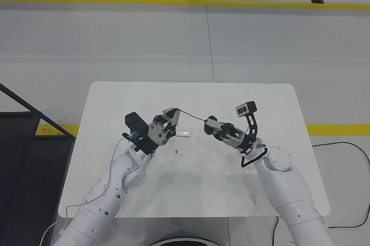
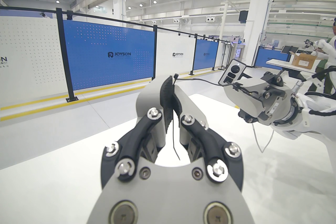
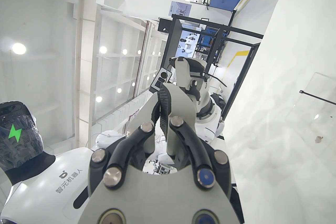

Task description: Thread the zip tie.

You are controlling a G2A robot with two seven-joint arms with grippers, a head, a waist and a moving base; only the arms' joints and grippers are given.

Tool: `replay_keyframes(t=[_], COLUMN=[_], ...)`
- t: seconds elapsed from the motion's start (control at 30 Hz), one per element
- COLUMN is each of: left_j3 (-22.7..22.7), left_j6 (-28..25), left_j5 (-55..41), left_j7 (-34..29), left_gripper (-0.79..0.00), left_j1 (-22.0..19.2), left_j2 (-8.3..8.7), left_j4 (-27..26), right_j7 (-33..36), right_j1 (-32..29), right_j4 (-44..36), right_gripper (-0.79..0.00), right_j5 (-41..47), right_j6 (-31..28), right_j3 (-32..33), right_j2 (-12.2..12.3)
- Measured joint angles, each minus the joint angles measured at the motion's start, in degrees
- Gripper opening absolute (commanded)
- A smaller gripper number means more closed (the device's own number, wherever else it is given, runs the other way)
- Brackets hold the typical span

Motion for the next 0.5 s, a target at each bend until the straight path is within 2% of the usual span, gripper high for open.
replay_keyframes(t=[0.5], left_j3=[0.0], left_j6=[0.0], left_j5=[0.0], left_j7=[0.0], left_gripper=[-0.785], left_j1=[0.0], left_j2=[0.0], left_j4=[0.0], right_j7=[0.61], right_j1=[-0.31], right_j4=[0.02], right_gripper=[-0.785], right_j5=[0.35], right_j6=[-0.36], right_j3=[0.11], right_j2=[0.02])
